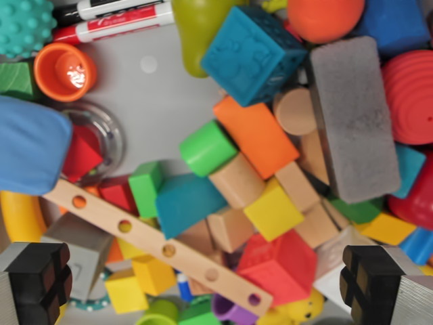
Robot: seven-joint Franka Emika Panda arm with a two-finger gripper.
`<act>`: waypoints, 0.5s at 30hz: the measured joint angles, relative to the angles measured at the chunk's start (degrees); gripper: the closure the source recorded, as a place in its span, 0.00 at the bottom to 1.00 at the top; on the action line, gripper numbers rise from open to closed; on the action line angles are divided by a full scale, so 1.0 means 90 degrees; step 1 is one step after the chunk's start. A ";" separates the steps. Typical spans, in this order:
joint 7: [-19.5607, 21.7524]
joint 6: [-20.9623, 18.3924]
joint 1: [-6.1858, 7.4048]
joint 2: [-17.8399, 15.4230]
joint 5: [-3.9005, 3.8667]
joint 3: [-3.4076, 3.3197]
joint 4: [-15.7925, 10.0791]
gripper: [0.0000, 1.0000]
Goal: Pick an object from the bin
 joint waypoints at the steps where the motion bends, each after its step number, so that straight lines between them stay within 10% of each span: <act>1: -0.0002 0.0033 0.0016 0.0021 -0.0005 0.0005 -0.0017 0.00; 15: -0.0029 0.0515 0.0250 0.0355 -0.0078 0.0079 -0.0164 0.00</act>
